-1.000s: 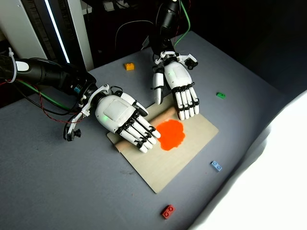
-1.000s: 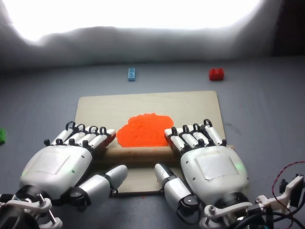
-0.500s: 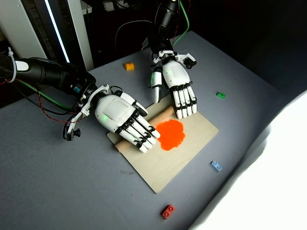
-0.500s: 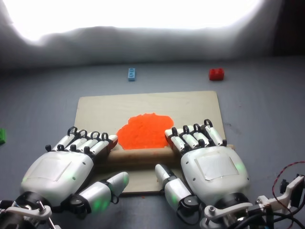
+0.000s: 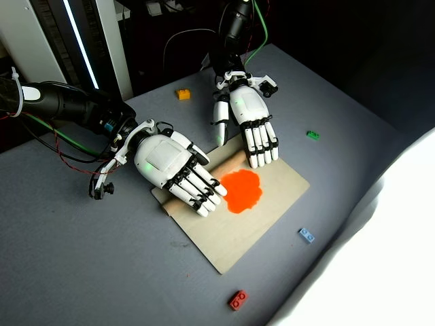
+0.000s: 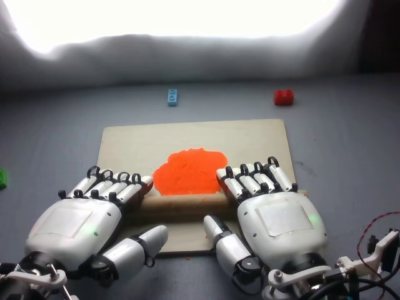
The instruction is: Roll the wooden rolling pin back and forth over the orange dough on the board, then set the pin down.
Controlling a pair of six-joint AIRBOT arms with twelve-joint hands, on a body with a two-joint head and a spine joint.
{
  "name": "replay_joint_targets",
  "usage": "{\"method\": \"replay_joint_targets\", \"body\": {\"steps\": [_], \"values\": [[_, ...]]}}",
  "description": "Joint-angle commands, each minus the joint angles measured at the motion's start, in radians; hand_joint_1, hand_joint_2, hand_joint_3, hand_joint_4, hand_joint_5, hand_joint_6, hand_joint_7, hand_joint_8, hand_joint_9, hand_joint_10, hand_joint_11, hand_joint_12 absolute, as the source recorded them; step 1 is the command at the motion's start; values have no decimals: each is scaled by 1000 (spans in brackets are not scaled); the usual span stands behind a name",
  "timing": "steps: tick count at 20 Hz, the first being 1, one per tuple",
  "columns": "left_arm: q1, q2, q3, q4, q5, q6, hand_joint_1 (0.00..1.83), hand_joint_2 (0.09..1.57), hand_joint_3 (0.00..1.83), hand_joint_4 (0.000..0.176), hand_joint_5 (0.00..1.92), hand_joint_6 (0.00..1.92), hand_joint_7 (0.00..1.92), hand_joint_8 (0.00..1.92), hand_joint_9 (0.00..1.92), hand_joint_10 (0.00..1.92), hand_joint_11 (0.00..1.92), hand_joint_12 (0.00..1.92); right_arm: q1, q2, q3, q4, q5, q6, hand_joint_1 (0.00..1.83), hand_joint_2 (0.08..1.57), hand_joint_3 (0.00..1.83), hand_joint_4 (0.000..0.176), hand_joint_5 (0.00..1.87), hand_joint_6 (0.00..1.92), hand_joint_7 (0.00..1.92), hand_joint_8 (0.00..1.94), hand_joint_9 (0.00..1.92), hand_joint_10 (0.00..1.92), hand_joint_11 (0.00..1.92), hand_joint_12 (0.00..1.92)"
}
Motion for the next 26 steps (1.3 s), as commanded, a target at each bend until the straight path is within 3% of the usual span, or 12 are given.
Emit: {"method": "replay_joint_targets", "body": {"steps": [1, 14, 21, 26], "values": [[-8, 7, 2, 44, -107, -2, 0, 1394, 0, 0, 202, 1, 227, 1, 170, 3, 0, 260, 7, 6, -4, -83, 77, -2, 0, 1441, 0, 0, 294, 0, 323, 3, 294, 4, 0, 644], [-45, 9, 12, 58, -94, -2, 0, 1390, 0, 0, 207, 2, 233, 2, 170, 2, 0, 266, 38, 12, 9, -120, 81, -2, 0, 1437, 0, 0, 289, 0, 313, 0, 293, 3, 0, 654], [-180, 81, 2, 80, 72, 58, 0, 1389, 0, 0, 207, 2, 234, 2, 170, 2, 0, 267, 76, 41, 9, -166, 84, -2, 0, 1437, 0, 0, 289, 0, 313, 0, 293, 3, 0, 656], [-335, 188, -31, 13, 292, 204, 0, 1397, 0, 0, 214, 3, 247, 4, 179, 4, 0, 287, 89, 99, 5, -199, 59, 10, 0, 1429, 0, 0, 288, 0, 325, 2, 315, 10, 0, 738]]}}
